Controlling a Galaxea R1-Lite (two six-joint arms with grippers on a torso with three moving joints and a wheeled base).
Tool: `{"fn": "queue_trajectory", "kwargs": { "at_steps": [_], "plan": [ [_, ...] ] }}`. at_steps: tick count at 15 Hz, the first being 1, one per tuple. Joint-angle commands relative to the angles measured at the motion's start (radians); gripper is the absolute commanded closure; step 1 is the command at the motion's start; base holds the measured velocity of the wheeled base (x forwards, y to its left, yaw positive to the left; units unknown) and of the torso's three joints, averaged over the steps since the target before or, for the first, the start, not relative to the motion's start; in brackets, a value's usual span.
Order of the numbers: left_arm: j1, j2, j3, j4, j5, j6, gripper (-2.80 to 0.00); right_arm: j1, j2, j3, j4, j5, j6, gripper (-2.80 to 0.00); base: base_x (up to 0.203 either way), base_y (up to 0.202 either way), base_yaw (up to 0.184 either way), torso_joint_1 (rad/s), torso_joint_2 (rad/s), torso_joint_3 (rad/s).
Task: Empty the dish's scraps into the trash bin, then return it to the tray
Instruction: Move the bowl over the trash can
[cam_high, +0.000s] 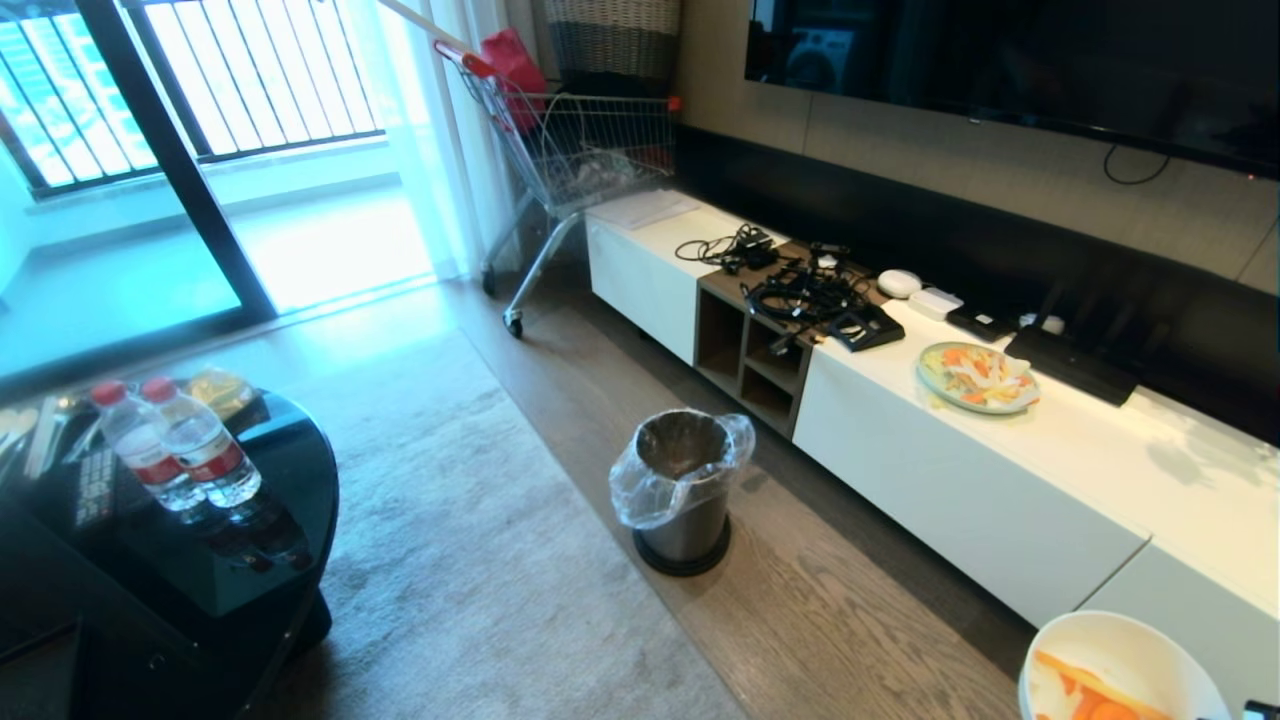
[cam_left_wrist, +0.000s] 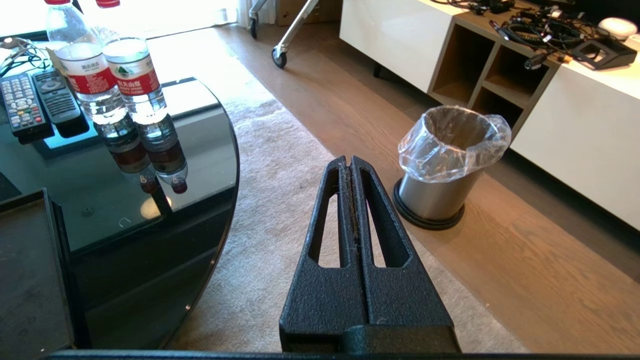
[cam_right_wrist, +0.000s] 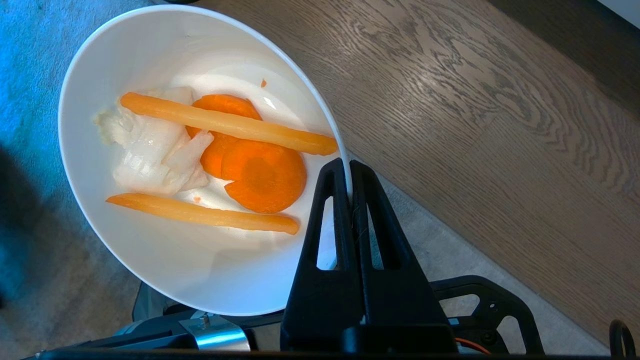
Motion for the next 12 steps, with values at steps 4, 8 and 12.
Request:
{"fn": "queue_trajectory", "kwargs": {
  "at_steps": [4,8,12],
  "plan": [
    [0.000,0.000,0.000,-0.001,0.000,0.000,0.00,0.003,0.001,0.001,0.001,0.000,0.004,0.00,0.000,0.000,0.000,0.000,0.00,0.000],
    [0.000,0.000,0.000,-0.001,0.000,0.000,0.00,0.003,-0.001,0.006,0.003,0.000,0.005,0.00,0.000,0.000,0.000,0.000,0.00,0.000],
    [0.000,0.000,0.000,-0.001,0.000,0.001,0.00,0.003,0.001,0.006,0.003,0.000,0.005,0.00,0.000,0.000,0.000,0.000,0.00,0.000]
  ]
}}
